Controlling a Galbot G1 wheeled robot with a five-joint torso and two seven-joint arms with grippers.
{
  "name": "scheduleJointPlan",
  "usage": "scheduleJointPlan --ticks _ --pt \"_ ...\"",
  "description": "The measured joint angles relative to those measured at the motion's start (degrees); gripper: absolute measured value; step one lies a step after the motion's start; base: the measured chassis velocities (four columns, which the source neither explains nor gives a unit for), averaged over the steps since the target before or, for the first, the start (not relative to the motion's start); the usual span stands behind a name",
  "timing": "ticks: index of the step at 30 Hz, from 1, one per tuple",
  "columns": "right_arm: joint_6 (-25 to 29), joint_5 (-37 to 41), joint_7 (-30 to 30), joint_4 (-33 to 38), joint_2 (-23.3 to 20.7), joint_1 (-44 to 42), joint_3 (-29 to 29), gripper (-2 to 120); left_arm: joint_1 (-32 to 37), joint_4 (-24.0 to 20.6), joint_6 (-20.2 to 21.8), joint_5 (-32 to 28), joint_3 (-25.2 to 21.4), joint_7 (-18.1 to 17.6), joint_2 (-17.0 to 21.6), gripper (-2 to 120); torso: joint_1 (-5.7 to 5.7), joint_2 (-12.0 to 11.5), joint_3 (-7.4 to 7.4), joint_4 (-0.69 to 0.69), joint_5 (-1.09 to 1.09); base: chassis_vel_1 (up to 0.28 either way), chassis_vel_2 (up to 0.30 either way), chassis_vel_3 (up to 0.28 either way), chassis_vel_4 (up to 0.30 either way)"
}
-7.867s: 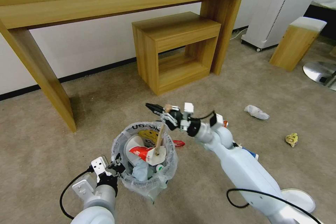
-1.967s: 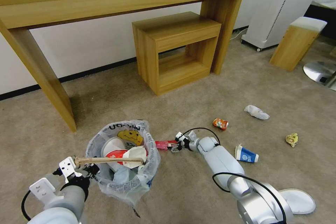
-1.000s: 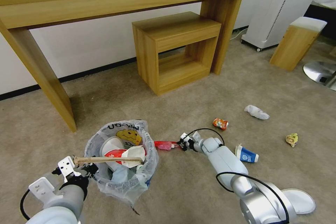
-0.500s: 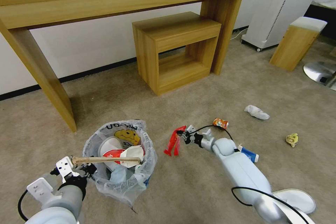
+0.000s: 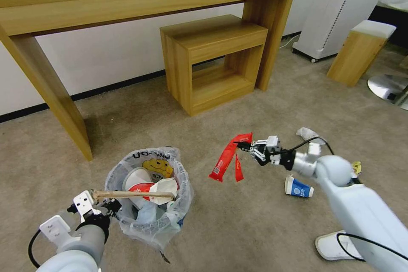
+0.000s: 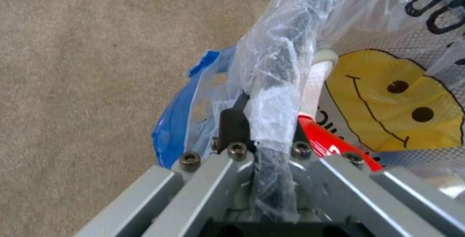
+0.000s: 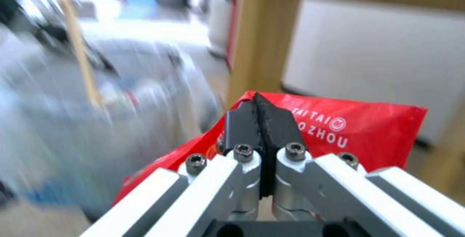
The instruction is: Pick up the trash bin and place the garbage on the floor into it.
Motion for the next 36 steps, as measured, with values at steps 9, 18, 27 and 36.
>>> scheduleJointPlan --ticks 9,18,27,36 --pt "-0.2 12.1 2.0 -6.3 8.3 11.4 -11.8 0 0.8 -0.3 0.0 1.4 2.3 0.4 -1.0 1 0.00 0.0 0.01 0.02 -0.02 0.000 0.000 0.000 0.000" --pt "0.0 16.5 2.4 -10.8 16.0 16.3 -23.3 0 1.2 -1.3 -0.1 1.4 1.9 0.4 -1.2 1 0.00 0.0 0.01 0.02 -0.02 0.000 0.000 0.000 0.000" --pt "0.6 10.4 0.3 -14.6 18.9 19.6 -29.9 0 0.9 -1.4 -0.1 1.4 1.7 0.4 -1.6 1 0.00 0.0 0.01 0.01 -0.02 0.000 0.000 0.000 0.000" --pt "1.7 5.0 -1.1 -15.4 18.1 18.8 -29.9 25 0.9 -1.4 -0.1 2.0 2.2 0.5 -1.9 1 0.00 0.0 0.01 0.00 -0.01 0.000 0.000 0.000 0.000"
